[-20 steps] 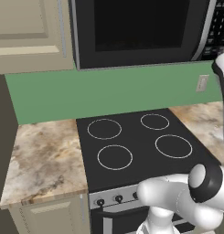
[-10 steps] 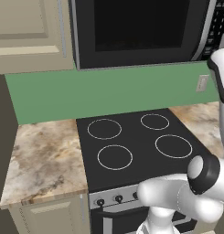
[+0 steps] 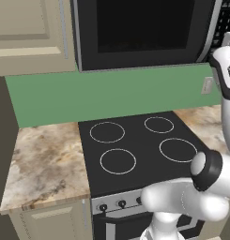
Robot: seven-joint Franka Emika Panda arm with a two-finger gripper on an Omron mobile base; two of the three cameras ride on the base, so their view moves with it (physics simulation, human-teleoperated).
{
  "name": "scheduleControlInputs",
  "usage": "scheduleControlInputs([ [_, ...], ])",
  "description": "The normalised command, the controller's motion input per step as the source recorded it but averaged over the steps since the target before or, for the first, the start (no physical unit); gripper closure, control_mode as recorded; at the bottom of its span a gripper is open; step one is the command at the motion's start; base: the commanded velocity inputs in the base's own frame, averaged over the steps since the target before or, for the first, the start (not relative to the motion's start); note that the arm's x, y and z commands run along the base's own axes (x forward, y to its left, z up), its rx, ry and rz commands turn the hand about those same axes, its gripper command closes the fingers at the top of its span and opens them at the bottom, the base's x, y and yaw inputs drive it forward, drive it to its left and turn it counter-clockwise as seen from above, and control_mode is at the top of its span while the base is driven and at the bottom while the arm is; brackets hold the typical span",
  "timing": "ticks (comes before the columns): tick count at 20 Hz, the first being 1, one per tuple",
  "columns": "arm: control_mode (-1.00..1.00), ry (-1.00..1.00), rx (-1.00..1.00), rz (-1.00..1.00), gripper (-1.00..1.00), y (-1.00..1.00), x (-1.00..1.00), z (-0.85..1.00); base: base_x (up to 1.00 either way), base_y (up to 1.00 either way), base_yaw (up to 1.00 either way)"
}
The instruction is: Transport the steak from the fridge to the microwave and turn on the microwave.
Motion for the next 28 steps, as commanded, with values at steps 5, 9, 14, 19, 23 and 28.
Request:
scheduleControlInputs([
  [5,-1.0,0.0,0.03,0.0,1.0,0.0,0.13,0.0,0.0,0.0,0.0],
  [9,-1.0,0.0,0.02,0.0,1.0,-0.02,0.13,-0.01,0.0,0.0,0.0],
  [14,-1.0,0.0,0.02,0.0,1.0,-0.08,0.14,-0.04,0.0,0.0,0.0],
  [19,-1.0,0.0,0.01,0.0,1.0,-0.15,0.09,-0.05,0.0,0.0,0.0],
  [23,-1.0,0.0,0.01,0.0,1.0,-0.14,0.09,-0.05,0.0,0.0,0.0],
  [28,-1.0,0.0,0.02,0.0,1.0,-0.12,0.52,-0.15,0.0,0.0,0.0],
])
